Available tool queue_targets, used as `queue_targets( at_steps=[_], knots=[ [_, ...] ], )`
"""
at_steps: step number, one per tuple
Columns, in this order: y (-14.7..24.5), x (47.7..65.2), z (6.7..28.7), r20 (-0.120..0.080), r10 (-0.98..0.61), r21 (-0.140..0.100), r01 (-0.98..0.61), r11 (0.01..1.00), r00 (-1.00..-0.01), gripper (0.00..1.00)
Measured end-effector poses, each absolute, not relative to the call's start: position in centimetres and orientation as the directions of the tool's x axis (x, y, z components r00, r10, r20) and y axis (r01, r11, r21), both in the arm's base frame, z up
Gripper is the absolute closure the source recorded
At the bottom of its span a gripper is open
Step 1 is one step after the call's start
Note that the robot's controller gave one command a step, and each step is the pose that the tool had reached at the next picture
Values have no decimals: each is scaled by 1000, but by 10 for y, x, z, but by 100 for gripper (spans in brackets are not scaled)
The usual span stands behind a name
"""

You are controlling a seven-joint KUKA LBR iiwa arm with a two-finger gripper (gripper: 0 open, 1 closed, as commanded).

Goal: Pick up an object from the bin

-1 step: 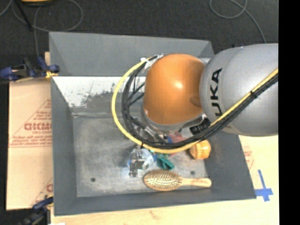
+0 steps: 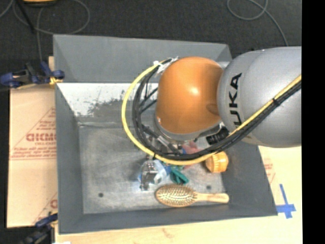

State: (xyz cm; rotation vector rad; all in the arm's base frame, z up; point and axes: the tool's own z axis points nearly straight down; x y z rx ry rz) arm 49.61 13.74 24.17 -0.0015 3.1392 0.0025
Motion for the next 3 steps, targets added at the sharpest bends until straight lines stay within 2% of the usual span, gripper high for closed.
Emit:
queue_targets(
  at_steps=[1, 2, 3],
  knots=[
    [134, 503, 216, -11, 148, 6, 148, 989, -989, 0],
    [115, 501, 175, -2, 322, 1, 322, 947, -947, 0],
    [91, 500, 122, -10, 167, 3, 167, 986, -986, 0]
  ],
)
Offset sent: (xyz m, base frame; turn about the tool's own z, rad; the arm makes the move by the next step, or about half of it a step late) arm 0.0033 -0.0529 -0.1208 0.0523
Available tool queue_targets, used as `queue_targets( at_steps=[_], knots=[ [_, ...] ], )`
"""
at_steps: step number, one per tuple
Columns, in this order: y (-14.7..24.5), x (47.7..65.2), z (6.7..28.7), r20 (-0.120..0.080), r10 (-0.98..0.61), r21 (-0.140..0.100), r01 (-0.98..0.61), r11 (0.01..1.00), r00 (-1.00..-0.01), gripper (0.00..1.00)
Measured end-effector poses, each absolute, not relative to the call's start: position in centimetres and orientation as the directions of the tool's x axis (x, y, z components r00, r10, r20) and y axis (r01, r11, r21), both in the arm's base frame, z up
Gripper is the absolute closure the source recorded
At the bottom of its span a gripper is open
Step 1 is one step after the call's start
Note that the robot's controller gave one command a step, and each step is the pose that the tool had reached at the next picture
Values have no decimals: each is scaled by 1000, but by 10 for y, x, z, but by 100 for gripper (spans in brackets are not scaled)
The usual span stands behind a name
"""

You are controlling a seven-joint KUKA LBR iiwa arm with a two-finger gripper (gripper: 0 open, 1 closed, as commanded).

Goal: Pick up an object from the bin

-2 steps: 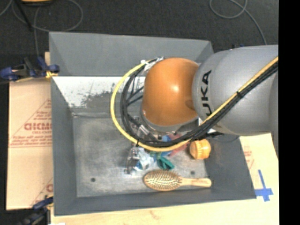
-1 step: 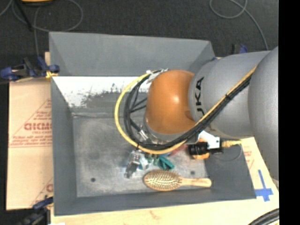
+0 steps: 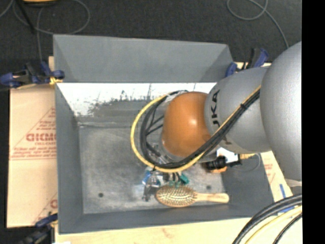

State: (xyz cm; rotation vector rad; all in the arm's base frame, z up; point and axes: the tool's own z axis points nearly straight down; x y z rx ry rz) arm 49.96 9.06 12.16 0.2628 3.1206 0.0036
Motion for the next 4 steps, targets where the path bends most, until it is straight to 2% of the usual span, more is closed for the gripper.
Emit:
queue_targets(
  at_steps=[1, 2, 3, 4],
  knots=[
    [57, 535, 75, -6, -130, 1, -130, 991, -991, 100],
    [57, 535, 75, -6, -129, 2, -129, 992, -992, 100],
    [-14, 546, 241, -2, -389, 1, -389, 921, -921, 100],
    [-20, 548, 252, -6, -399, -2, -399, 917, -917, 100]
  ],
)
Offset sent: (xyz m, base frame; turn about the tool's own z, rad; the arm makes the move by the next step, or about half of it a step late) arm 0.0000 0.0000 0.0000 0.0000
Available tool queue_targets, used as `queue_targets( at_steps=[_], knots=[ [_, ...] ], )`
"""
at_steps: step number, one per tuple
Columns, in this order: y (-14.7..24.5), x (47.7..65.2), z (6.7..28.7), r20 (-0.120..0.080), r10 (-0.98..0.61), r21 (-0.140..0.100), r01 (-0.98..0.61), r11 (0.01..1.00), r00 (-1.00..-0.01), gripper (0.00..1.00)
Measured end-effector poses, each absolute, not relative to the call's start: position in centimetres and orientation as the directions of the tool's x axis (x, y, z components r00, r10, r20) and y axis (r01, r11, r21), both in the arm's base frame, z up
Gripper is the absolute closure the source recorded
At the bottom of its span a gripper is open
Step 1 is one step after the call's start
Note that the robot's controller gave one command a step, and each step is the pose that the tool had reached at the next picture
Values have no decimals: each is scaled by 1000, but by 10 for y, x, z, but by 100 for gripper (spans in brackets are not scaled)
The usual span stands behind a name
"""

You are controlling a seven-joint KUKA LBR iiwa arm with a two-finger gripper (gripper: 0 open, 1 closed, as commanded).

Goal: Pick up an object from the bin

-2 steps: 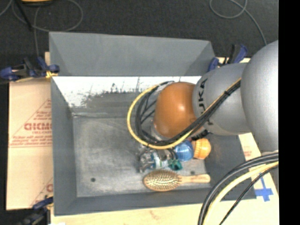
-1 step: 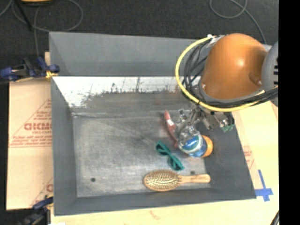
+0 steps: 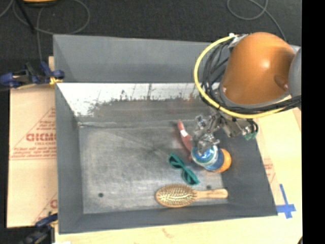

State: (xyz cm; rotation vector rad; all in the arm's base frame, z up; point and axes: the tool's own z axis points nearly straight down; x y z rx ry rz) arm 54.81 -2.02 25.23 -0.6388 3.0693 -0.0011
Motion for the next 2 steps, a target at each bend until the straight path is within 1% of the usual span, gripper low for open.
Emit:
queue_targets(
  at_steps=[1, 2],
  knots=[
    [-20, 552, 234, -19, -530, 2, -530, 848, -848, 100],
    [-10, 549, 216, -22, -748, 18, -749, 663, -663, 100]
  ],
)
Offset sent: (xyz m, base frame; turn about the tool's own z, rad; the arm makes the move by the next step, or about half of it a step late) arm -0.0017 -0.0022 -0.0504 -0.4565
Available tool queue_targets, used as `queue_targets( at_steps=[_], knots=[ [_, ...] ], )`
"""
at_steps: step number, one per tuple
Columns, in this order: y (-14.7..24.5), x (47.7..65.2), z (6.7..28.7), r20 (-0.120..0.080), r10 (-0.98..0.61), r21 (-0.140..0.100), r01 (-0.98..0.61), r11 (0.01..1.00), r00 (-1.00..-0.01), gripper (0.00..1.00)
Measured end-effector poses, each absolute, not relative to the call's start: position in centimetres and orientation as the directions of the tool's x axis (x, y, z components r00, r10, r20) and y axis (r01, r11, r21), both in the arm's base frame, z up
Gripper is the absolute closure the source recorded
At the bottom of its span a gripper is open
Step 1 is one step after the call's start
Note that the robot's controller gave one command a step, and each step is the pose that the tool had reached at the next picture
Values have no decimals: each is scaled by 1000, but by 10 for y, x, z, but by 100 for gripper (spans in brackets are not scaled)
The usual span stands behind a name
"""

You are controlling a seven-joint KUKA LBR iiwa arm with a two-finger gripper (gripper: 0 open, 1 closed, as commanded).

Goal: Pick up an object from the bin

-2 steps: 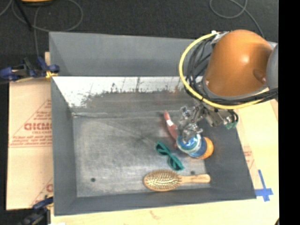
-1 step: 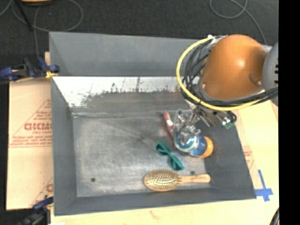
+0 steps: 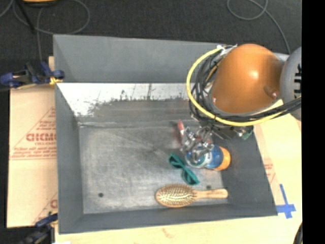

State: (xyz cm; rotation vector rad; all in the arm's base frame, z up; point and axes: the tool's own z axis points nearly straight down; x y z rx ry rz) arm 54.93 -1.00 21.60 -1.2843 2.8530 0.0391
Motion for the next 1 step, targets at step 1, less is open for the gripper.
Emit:
queue_targets(
  at_steps=[1],
  knots=[
    [-2, 541, 206, -20, -766, 14, -766, 642, -643, 100]
  ],
)
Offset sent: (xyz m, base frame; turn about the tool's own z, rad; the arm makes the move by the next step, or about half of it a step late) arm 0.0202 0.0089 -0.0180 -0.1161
